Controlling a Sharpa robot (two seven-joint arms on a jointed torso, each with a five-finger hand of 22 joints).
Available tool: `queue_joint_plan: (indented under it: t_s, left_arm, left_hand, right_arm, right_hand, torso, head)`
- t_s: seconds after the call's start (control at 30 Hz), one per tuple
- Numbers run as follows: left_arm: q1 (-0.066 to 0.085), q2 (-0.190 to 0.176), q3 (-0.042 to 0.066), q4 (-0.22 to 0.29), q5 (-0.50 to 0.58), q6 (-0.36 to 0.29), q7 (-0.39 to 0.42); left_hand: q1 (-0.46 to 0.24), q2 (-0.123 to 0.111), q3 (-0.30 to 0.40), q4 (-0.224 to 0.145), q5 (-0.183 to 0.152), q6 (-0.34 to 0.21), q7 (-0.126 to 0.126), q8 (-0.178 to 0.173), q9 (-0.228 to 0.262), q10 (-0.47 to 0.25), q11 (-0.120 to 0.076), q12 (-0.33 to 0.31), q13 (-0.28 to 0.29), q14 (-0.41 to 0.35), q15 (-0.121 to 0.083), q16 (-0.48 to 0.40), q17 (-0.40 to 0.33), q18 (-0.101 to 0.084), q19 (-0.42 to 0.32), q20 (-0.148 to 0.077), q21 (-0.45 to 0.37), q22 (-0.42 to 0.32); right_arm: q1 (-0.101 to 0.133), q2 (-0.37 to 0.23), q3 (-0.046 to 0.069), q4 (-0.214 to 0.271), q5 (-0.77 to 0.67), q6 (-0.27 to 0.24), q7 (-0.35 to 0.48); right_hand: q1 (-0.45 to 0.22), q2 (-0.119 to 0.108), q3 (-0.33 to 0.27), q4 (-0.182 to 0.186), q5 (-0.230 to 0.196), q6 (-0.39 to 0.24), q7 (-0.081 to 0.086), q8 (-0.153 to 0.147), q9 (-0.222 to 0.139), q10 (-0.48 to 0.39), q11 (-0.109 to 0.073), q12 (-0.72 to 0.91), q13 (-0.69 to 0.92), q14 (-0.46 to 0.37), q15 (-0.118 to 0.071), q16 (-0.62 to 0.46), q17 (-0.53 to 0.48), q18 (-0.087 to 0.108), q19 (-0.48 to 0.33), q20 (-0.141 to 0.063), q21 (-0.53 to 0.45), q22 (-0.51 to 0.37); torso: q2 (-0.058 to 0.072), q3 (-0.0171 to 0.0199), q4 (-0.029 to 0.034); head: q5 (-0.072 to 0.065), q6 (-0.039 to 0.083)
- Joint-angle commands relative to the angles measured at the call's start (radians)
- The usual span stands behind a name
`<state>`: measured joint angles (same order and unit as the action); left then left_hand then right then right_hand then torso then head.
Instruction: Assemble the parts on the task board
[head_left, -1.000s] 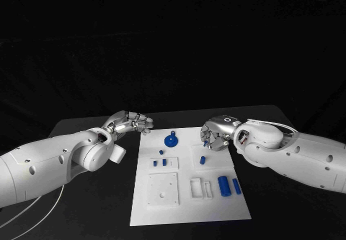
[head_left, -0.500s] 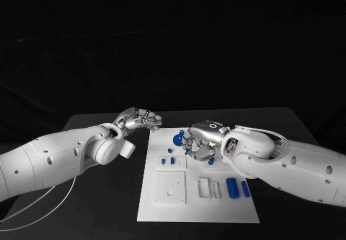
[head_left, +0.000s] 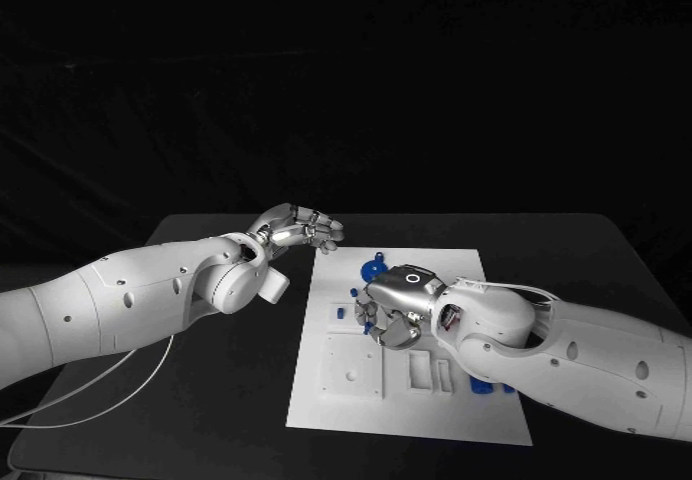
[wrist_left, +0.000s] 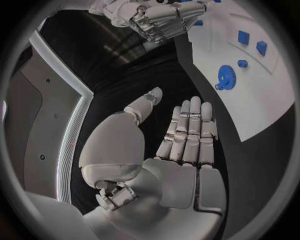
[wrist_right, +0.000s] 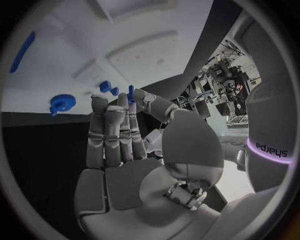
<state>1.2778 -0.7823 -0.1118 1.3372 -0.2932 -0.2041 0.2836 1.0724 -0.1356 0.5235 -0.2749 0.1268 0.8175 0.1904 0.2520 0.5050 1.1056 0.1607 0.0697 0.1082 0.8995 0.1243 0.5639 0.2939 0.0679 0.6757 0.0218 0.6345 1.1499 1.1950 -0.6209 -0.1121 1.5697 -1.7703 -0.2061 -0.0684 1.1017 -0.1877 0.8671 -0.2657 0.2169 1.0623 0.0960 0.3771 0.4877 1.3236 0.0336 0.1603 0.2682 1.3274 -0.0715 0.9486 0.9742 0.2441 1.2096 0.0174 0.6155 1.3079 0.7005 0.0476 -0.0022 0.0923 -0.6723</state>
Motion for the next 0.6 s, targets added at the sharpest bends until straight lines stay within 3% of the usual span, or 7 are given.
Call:
queue_joint_plan:
  t_s: [0.03, 0.43, 0.6]
  left_arm:
    - [0.001, 0.004, 0.0, 0.003, 0.0, -0.003, 0.015]
    - [0.001, 0.004, 0.0, 0.008, 0.001, 0.0, 0.014]
    - [0.001, 0.002, 0.0, 0.008, 0.001, 0.0, 0.013]
  left_hand:
    - [0.004, -0.005, -0.002, 0.002, 0.005, -0.007, -0.001, 0.0, -0.001, -0.005, -0.001, 0.0, -0.001, -0.006, 0.003, -0.006, 0.002, 0.009, -0.003, 0.005, -0.005, 0.002]
    - [0.004, -0.005, -0.002, 0.003, 0.005, -0.008, -0.001, 0.002, -0.001, -0.005, -0.001, 0.0, -0.004, -0.013, 0.007, -0.014, 0.004, 0.009, -0.006, 0.007, -0.009, 0.003]
    - [0.003, -0.005, -0.002, 0.003, 0.005, -0.009, -0.001, 0.002, -0.001, -0.005, -0.001, 0.0, -0.004, -0.013, 0.007, -0.016, 0.005, 0.009, -0.006, 0.008, -0.009, 0.003]
  right_arm:
    - [-0.011, 0.005, -0.001, -0.004, -0.045, 0.014, -0.005]
    - [-0.034, 0.012, -0.004, -0.015, -0.056, 0.016, -0.006]
    - [-0.035, 0.004, -0.008, -0.012, -0.056, 0.02, -0.006]
  right_hand:
    - [0.0, 0.008, -0.004, -0.004, 0.003, 0.003, 0.0, 0.005, 0.001, 0.003, 0.003, -0.007, 0.001, 0.0, -0.003, 0.005, 0.001, 0.018, -0.002, -0.008, 0.007, 0.022]
    - [-0.001, 0.009, -0.006, -0.007, 0.009, 0.003, 0.0, 0.005, 0.003, 0.003, 0.003, -0.008, 0.005, 0.0, -0.004, 0.006, 0.001, 0.018, -0.002, -0.009, 0.009, 0.021]
    - [-0.002, 0.01, -0.006, -0.007, 0.011, 0.003, 0.0, 0.005, 0.004, 0.004, 0.003, -0.008, 0.006, 0.0, -0.004, 0.007, 0.002, 0.018, -0.002, -0.009, 0.01, 0.021]
  torso:
    - [0.001, 0.0007, 0.0002]
    - [0.0, 0.0013, -0.0013]
    - [0.0, 0.0008, -0.0013]
  head:
    - [0.011, -0.009]
    - [0.031, -0.027]
    - [0.024, -0.028]
